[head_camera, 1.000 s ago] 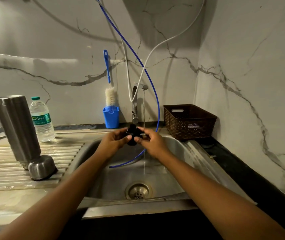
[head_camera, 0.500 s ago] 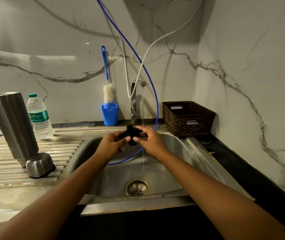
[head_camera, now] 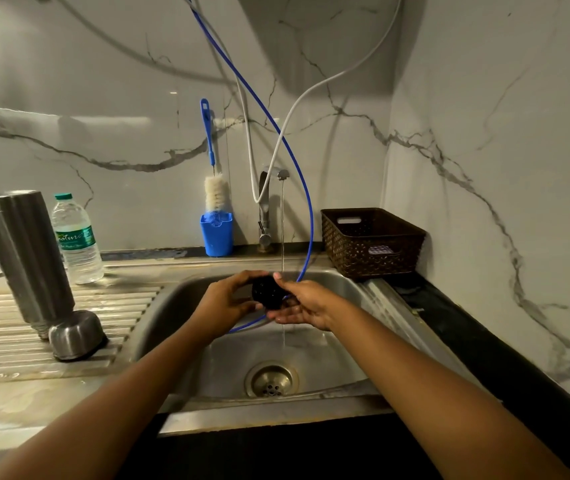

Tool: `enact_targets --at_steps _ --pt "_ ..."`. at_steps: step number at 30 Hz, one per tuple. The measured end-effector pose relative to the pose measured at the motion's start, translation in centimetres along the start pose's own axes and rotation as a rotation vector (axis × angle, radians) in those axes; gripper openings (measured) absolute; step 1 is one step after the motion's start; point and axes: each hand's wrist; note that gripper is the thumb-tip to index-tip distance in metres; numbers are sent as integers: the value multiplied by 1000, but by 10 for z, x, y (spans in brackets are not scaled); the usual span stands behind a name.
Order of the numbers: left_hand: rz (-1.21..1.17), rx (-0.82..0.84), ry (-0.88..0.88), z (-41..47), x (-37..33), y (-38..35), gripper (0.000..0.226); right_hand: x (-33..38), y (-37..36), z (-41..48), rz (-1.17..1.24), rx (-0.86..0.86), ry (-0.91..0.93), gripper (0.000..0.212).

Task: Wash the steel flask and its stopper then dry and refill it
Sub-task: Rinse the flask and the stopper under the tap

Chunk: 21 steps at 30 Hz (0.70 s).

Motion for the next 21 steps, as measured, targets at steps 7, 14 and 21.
enact_targets --at_steps 7,14,21 --pt "-545 101 273 2 -6 4 38 2 2 4 -8 -55 228 29" --pt "-587 16 142 2 -21 9 32 16 -13 0 -249 -116 473 46" --pt "-301 106 202 0 -5 0 27 -2 -12 0 -459 -37 384 61"
Point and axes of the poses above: each hand's wrist, its own z-axis towards the middle knuckle, its own y-axis out of the back of the hand, x = y × z, and after that the axes turned 12 degrees about y, right-handed
